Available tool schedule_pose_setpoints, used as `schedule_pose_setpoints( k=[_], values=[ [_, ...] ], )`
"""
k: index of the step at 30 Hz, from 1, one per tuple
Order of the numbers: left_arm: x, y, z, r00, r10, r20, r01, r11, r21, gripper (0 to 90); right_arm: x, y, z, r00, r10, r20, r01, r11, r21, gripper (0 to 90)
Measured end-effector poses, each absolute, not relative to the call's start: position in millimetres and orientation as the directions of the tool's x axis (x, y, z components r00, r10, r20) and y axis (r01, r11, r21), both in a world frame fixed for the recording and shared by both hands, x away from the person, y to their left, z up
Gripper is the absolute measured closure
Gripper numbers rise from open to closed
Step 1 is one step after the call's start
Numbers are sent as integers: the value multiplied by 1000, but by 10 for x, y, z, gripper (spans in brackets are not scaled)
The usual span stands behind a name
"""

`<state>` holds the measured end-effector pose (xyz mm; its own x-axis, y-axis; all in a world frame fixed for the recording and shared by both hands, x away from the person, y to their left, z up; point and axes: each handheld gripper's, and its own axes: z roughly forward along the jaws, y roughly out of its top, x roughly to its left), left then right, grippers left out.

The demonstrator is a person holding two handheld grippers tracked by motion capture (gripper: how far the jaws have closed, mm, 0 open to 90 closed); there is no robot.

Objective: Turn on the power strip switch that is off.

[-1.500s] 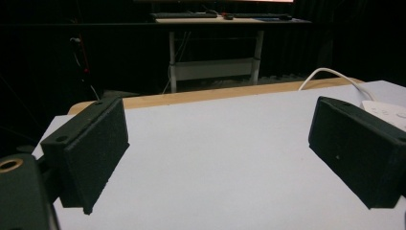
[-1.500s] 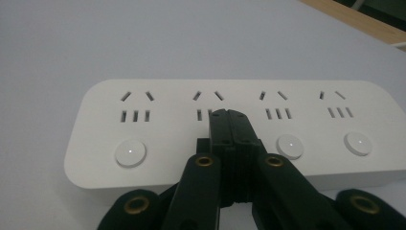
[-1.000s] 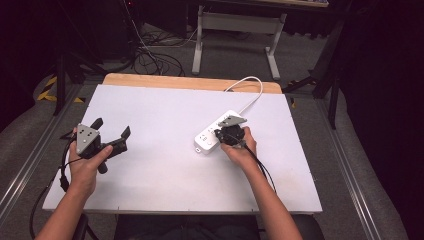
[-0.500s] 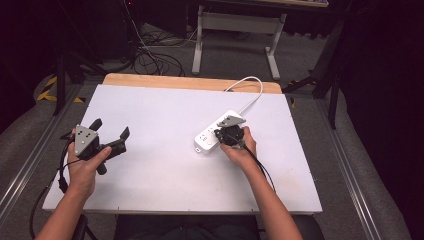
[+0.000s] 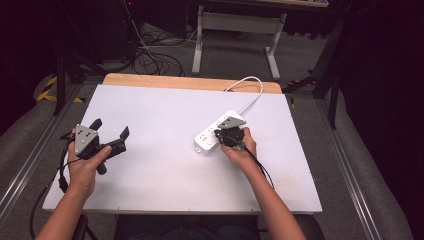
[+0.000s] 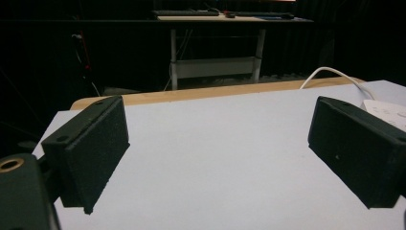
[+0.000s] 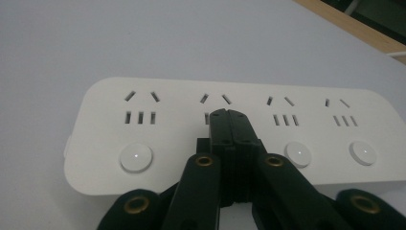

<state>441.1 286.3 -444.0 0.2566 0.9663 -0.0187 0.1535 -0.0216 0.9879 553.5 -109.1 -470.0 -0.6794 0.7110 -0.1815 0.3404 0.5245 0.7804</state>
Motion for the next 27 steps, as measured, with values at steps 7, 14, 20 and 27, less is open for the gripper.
schedule_pose_setpoints(
  k=[7, 14, 20, 27],
  values=[
    [4408, 2885, -4441, 254, 967, -26, 159, -15, 987, 74, 5538, -1096, -4701, -678, 715, -171, 347, 516, 783, 900],
    [4411, 2875, -4445, 255, 967, -19, 161, -23, 987, 74, 5519, -1085, -4711, -678, 706, -202, 323, 534, 782, 900],
    [4413, 2883, -4450, 252, 967, -21, 163, -21, 986, 74, 5513, -1098, -4725, -681, 702, -206, 310, 531, 789, 900],
    [4418, 2880, -4447, 254, 967, -21, 162, -21, 987, 75, 5563, -1159, -4726, -681, 723, -112, 352, 458, 816, 900]
  ],
)
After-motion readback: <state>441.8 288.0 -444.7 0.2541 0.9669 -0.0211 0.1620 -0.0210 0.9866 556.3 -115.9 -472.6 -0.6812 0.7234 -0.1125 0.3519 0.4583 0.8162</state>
